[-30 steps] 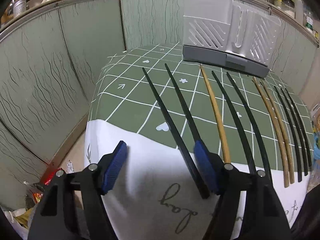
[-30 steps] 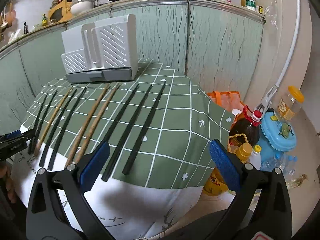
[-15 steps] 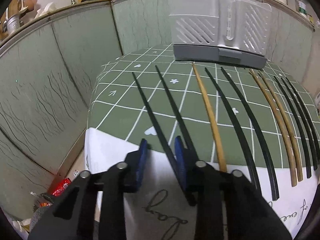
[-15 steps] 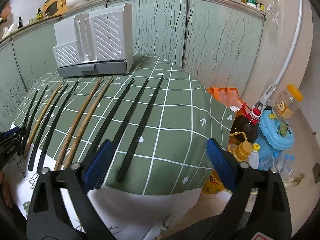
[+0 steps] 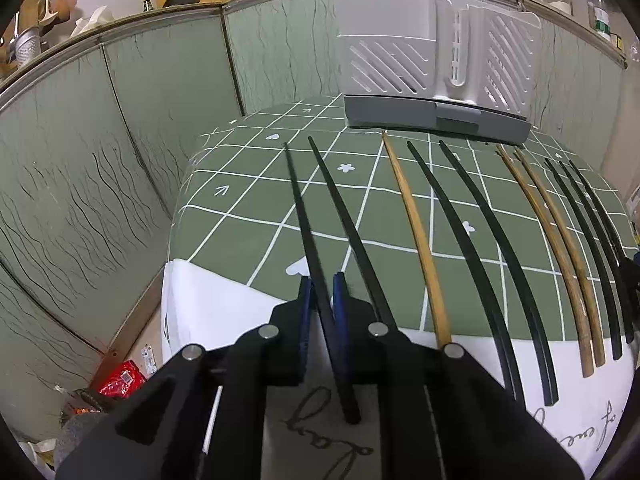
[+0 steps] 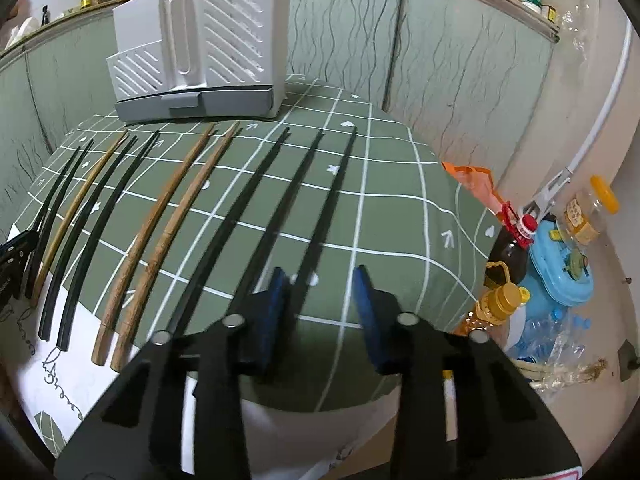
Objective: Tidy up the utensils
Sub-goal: 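Close the left tool on a black chopstick while the right tool closes on another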
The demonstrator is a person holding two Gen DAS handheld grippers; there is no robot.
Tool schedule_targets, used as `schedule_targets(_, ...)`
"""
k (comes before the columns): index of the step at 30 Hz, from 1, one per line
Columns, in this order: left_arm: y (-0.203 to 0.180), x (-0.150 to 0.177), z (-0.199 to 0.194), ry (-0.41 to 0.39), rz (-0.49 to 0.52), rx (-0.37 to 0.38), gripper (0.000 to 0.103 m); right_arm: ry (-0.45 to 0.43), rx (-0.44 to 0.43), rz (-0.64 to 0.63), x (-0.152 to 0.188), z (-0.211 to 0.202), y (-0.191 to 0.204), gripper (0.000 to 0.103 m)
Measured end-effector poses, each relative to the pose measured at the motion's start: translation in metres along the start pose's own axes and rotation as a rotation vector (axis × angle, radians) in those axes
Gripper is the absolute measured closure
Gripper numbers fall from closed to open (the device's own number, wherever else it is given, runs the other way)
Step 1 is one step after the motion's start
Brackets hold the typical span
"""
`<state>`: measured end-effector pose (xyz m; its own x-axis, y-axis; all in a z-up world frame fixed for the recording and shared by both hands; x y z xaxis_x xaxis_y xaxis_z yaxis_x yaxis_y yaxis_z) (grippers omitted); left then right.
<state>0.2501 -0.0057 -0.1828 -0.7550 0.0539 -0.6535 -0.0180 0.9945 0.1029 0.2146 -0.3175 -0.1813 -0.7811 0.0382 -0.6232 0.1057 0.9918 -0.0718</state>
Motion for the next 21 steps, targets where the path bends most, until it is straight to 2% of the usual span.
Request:
schedule_targets(6, 0.001, -0.001, 0.000, -0.001, 0.002, -0.001, 0.093, -0.009, 0.008, 0.011, 0.000, 0.003, 0.001, 0.075)
schedule_targets(8, 0.001, -0.001, -0.001, 0.000, -0.002, 0.004, 0.093, -0.009, 0.002, 0.022, 0.000, 0.003, 0.001, 0.082)
schedule_targets(9, 0.002, -0.001, -0.001, 0.003, -0.006, 0.008, 0.094, -0.009, 0.008, 0.024, 0.000, 0.004, 0.001, 0.091)
schedule_targets(11, 0.003, -0.001, -0.001, 0.005, -0.007, 0.009, 0.094, -0.010, 0.013, 0.032, 0.000, 0.004, 0.000, 0.091)
schedule_targets(13, 0.004, -0.001, -0.001, 0.007, -0.007, 0.013, 0.094, -0.006, 0.016, 0.048, 0.000, 0.003, -0.003, 0.097)
schedule_targets(21, 0.013, -0.002, -0.007, 0.013, -0.034, 0.055, 0.095, -0.005, 0.007, 0.101, -0.001, -0.001, -0.015, 0.097)
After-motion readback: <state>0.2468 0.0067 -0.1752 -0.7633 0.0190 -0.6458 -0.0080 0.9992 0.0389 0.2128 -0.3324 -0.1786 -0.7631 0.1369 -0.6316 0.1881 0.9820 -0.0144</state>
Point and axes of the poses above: each gripper's, at about its wrist camera, not at the fingertips, and z roughly the way its jaws point, y to its left, x to its underside, the point moved 9 cm from there along z, roughly the way its jaws point, and after that the axes turned 5 degrees about y, right-handed, at the moved point
